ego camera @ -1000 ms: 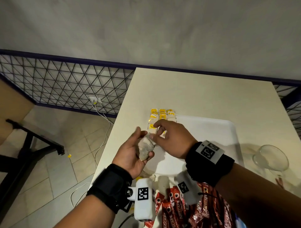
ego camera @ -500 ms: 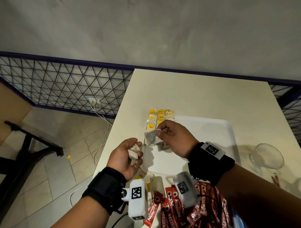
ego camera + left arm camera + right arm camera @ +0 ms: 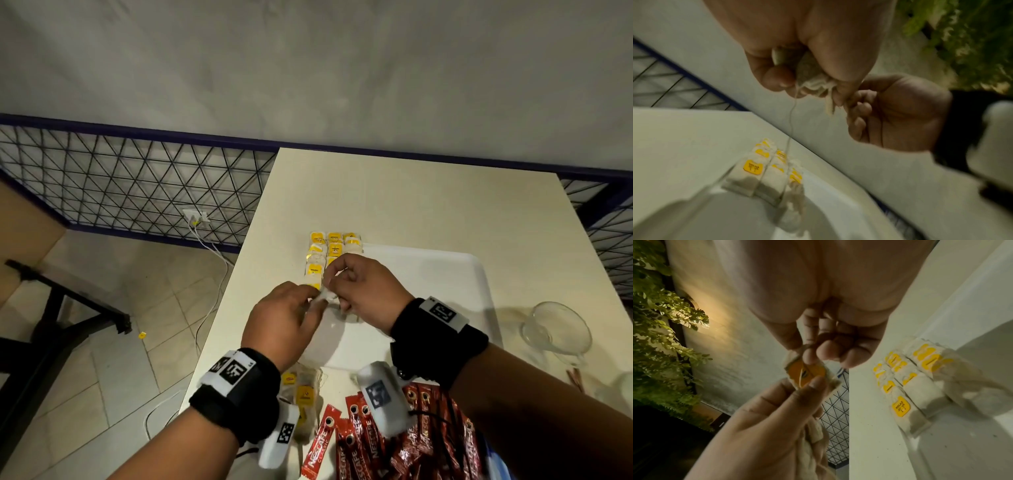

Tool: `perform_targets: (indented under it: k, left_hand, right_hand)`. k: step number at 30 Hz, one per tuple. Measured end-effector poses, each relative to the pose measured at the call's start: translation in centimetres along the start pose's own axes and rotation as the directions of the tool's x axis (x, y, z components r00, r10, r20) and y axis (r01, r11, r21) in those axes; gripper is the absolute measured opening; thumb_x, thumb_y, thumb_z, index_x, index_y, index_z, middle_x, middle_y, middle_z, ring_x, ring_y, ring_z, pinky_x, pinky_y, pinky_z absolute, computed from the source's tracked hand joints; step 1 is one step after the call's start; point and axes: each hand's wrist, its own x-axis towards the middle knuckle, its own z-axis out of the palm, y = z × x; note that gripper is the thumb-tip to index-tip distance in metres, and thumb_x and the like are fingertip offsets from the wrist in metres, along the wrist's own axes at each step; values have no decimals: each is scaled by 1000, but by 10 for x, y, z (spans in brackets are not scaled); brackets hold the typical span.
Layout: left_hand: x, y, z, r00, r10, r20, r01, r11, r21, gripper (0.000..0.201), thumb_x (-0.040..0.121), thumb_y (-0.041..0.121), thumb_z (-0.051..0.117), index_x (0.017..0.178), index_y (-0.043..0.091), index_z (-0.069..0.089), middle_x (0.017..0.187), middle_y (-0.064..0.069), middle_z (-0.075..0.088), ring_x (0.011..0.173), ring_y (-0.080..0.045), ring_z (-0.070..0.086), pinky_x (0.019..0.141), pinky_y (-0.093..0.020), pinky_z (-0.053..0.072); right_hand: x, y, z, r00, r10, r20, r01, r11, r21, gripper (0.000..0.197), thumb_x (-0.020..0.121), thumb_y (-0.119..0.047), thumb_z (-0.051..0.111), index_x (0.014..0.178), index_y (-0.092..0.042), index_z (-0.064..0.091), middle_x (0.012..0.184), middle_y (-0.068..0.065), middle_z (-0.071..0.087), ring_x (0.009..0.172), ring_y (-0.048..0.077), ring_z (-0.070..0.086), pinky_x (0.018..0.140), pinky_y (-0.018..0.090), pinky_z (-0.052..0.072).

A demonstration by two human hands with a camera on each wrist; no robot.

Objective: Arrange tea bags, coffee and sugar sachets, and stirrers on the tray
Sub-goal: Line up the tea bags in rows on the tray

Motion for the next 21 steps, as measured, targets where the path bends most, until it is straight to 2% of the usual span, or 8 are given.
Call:
perform_targets:
  k: [2, 4, 6, 11, 14, 16, 18, 21]
  left_hand:
    - [4, 0, 1, 977, -199, 70, 211, 933, -292, 13, 88, 30, 67, 80, 20, 69, 70, 5, 63, 61, -15, 55, 58, -25, 45]
    - [6, 0, -3, 871, -368, 325, 491, 652, -578, 13, 88, 17, 67, 81, 6, 66, 56, -5, 53, 46, -21, 41, 46, -25, 34]
    - [6, -3, -7, 817, -373, 440, 577, 529, -622, 19, 89, 14, 64, 90, -5, 61, 49, -8, 46, 39, -19, 35, 42, -21, 29]
    - [9, -6, -9, 829, -300, 473, 558, 513, -653, 28, 87, 14, 66, 94, -11, 55, 49, -9, 44, 38, -17, 35, 41, -20, 29]
    - [11, -3, -14, 860, -266, 434, 501, 599, -625, 6, 80, 15, 74, 85, 14, 71, 55, 0, 47, 39, -13, 38, 42, -19, 30]
    - [13, -5, -19, 898, -289, 331, 438, 642, -629, 22, 70, 23, 85, 86, 32, 74, 61, 8, 51, 41, -7, 40, 44, -20, 33]
    - [16, -10, -23, 925, -295, 239, 379, 689, -617, 35, 65, 27, 86, 97, 34, 72, 66, 11, 54, 45, -5, 42, 49, -19, 36]
    - [22, -8, -24, 948, -248, 201, 319, 749, -580, 24, 73, 14, 83, 91, 28, 74, 69, 12, 58, 53, -4, 49, 56, -17, 41]
  right_hand:
    - [-1, -2, -2, 1000, 0, -30, 1, 999, 50, 13, 89, -29, 55, 83, -21, 64, 58, -9, 59, 51, 10, 49, 58, 30, 39]
    - [0, -3, -7, 996, -31, -87, 35, 999, 37, 17, 93, -29, 51, 84, -27, 65, 62, -13, 57, 50, 0, 46, 59, 25, 35]
    - [-1, -4, -10, 996, -61, -69, 63, 997, 38, 14, 92, -28, 54, 88, -30, 67, 67, -16, 55, 52, 0, 46, 59, 22, 35]
    - [-4, -12, -13, 983, -173, 66, 179, 978, -108, 8, 87, -24, 68, 92, -29, 65, 69, -23, 58, 49, 3, 42, 55, 12, 33]
    - [-6, -18, -15, 977, -195, 83, 208, 958, -197, 14, 89, -19, 65, 77, -26, 62, 52, -28, 52, 46, 1, 43, 50, 9, 31]
    - [-7, -19, -16, 978, -194, 80, 207, 955, -213, 17, 90, -19, 65, 75, -27, 61, 52, -29, 51, 48, 1, 43, 50, 9, 32]
    - [-8, -19, -16, 977, -196, 85, 211, 948, -236, 18, 90, -21, 65, 75, -29, 61, 58, -32, 52, 50, 0, 45, 52, 9, 33]
    - [-7, -20, -16, 976, -197, 90, 214, 944, -252, 17, 90, -22, 64, 76, -30, 60, 62, -33, 53, 52, -1, 46, 53, 9, 33]
